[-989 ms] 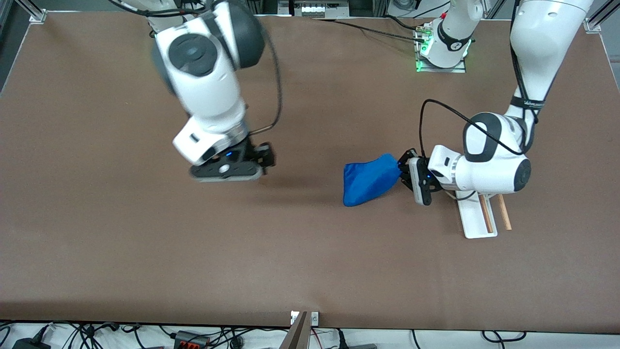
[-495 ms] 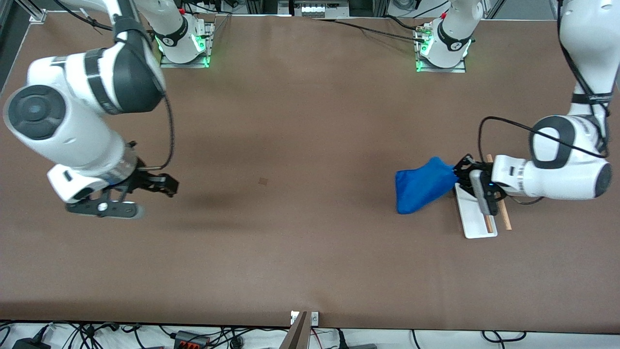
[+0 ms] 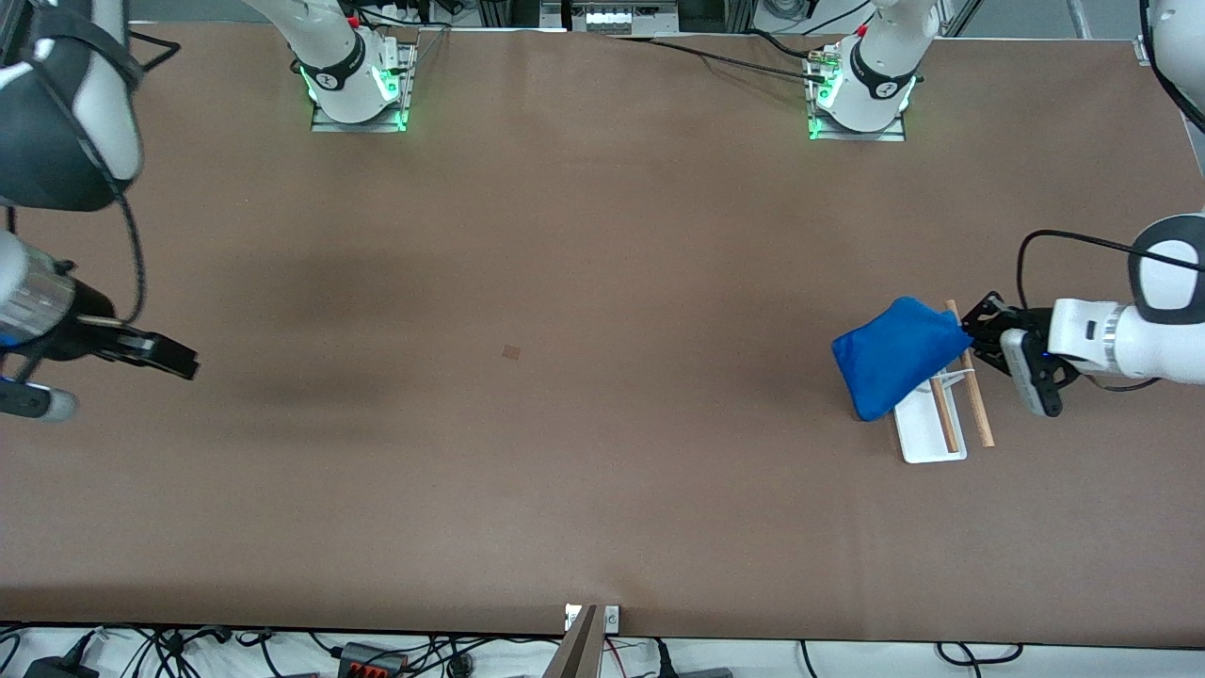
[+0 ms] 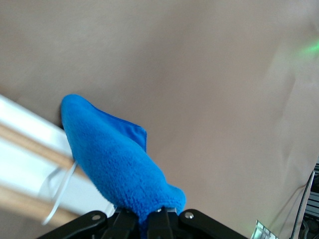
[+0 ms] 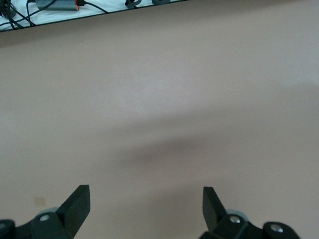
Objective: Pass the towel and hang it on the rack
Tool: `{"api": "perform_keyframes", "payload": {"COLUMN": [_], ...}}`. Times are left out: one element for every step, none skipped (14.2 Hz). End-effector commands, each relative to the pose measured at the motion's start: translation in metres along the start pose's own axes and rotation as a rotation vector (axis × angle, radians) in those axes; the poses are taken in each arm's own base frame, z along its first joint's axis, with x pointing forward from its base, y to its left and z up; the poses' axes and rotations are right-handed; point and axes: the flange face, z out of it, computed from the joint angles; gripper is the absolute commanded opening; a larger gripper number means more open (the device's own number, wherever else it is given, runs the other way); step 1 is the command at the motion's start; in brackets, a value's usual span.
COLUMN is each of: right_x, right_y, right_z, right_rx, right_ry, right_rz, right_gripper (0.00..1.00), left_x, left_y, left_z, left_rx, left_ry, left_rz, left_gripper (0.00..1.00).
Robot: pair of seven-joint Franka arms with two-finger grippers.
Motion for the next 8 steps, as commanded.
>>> {"api": "perform_keyframes", "payload": {"right_x": [-0.015, -0.017, -0.02, -0.023, -0.025, -0.026, -0.029, -0.031], "right_y": [0.049, 0.069, 0.072, 0.072, 0.068, 0.07, 0.071, 0.071], "right_z": [-0.016, -0.02, -0.024, -0.028, -0.031, -0.033, -0.037, -0.037], "right_rx": [0.011, 0.019, 0.03, 0.032, 0.031, 0.028, 0.024, 0.017], "right_ry": [0.01, 0.011, 0.014, 0.011, 0.011, 0.006, 0.001, -0.006], "right_rz": [-0.084, -0.099, -0.117, -0.111, -0.114, -0.125, -0.124, -0.119], "right_gripper": [1.0, 1.0, 1.0, 1.0, 1.0, 1.0, 1.0, 1.0], "left_x": [-0.02, -0.023, -0.033, -0.038, -0.039, -0.04, -0.043, -0.055], "left_y": [-0.016, -0.026, -0.04, -0.049, -0.057, -0.062, -0.066, -0.075], "left_z": [-0.022, -0.017, -0.01, -0.004, -0.001, 0.004, 0.009, 0.012], "left_rx": [0.028, 0.024, 0.012, 0.003, 0.004, -0.002, -0.011, -0.02], "left_ry": [-0.041, -0.048, -0.047, -0.045, -0.052, -0.056, -0.053, -0.044], "left_rz": [-0.02, -0.021, -0.036, -0.044, -0.036, -0.016, -0.014, -0.032], "left_gripper": [0.0, 0.0, 0.0, 0.0, 0.0, 0.0, 0.0, 0.0]}}
